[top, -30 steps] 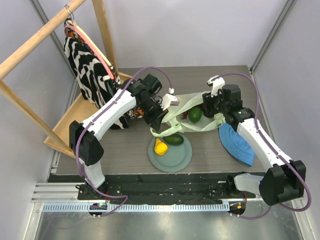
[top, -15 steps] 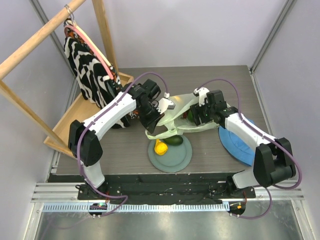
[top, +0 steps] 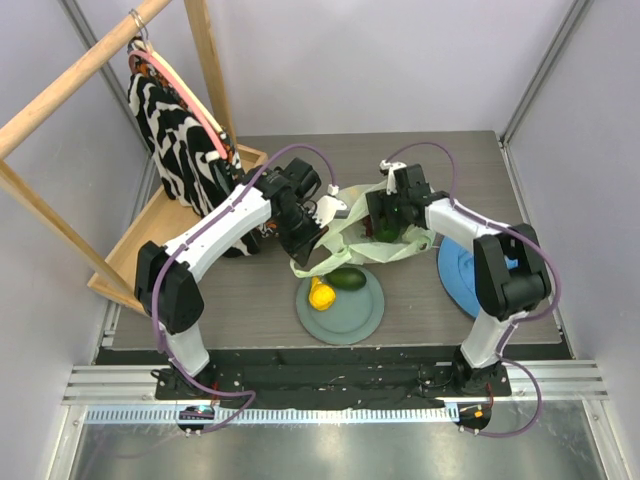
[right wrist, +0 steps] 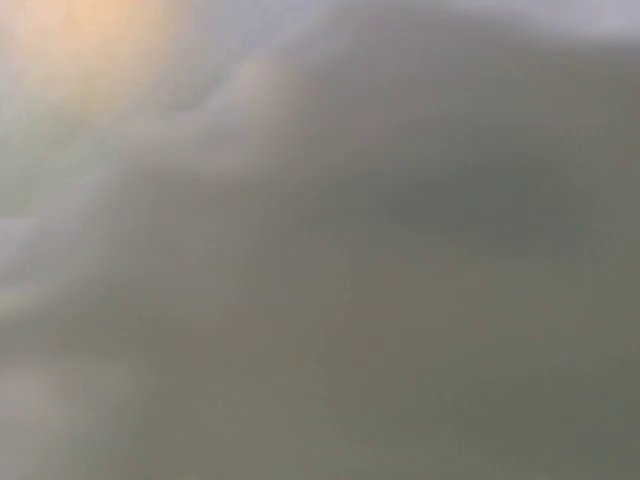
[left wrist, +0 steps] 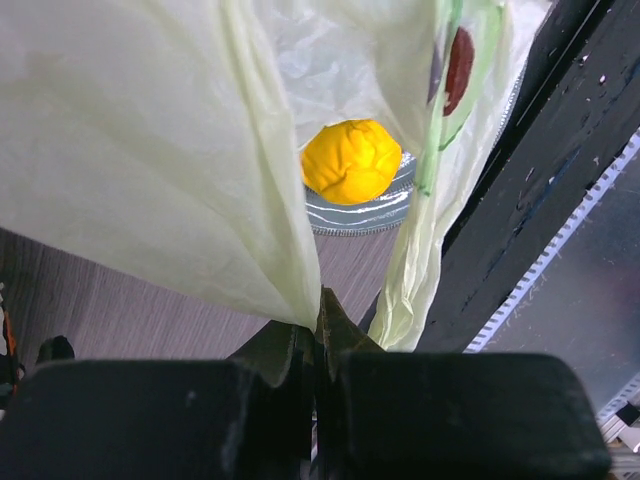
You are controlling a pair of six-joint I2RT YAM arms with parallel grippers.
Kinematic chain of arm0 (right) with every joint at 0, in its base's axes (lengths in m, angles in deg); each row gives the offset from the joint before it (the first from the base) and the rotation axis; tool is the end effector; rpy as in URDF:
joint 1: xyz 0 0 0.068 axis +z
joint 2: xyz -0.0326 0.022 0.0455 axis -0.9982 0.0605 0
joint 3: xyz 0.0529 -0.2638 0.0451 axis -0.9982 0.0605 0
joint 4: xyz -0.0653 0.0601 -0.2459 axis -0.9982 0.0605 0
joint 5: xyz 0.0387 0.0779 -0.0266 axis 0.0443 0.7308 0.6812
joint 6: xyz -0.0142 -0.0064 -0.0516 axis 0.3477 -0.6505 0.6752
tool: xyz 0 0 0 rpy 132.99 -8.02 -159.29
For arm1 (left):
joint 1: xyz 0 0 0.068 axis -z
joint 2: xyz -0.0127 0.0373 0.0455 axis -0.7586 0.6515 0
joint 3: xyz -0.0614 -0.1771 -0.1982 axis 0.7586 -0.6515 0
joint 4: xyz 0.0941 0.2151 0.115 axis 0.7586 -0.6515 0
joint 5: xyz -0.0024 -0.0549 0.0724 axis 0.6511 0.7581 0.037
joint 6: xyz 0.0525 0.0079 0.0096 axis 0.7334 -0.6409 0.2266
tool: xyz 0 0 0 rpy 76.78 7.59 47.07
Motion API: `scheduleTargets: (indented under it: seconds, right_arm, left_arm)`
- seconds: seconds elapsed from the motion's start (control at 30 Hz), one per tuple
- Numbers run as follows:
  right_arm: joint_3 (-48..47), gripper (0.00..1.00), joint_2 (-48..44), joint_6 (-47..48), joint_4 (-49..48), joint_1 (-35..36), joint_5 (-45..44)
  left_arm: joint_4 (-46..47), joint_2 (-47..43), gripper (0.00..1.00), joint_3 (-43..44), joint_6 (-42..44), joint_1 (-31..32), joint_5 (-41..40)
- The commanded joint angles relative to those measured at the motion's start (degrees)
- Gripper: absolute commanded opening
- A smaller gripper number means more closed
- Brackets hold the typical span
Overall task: Take the fake fruits out of the plastic bag
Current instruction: Take out the fake fruit from the plastic bag.
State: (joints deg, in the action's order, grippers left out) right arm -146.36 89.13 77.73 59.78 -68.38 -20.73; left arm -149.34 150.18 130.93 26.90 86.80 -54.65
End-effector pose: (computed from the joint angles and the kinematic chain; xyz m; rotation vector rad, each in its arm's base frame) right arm 0.3505 0.1163 0.2048 -0.3881 2.4140 0.1889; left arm 0.2677 -0.2221 0.3028 1.3925 2.5618 -0.6254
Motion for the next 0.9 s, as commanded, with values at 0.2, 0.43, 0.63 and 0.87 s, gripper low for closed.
scheduleTargets:
  seconds: [0.2, 0.43, 0.63, 0.87]
  right_arm:
    - [-9.3, 0.84, 9.4, -3.1, -1.2, 0.0, -4.6]
    - [-7.5, 0.83, 4.8, -2.5, 3.7, 0.0, -5.3]
    - [-5.6, 0.37, 3.0, 3.0, 1.7, 0.0, 1.8]
    - [-11.0, 0.23, -8.9, 7.7, 8.2, 0.0, 10.1]
  left_arm:
    - [-0.1, -0.7, 0.00, 1.0, 0.3, -0.1, 0.3]
    - [0.3, 0.5, 0.00, 2.3, 0.2, -0.1, 0.2]
    - [0.5, 1.7, 0.00, 3.5, -0.4, -0.1, 0.3]
    - [1.4, 2.9, 0.00, 2.7, -0.4, -0.2, -0.4]
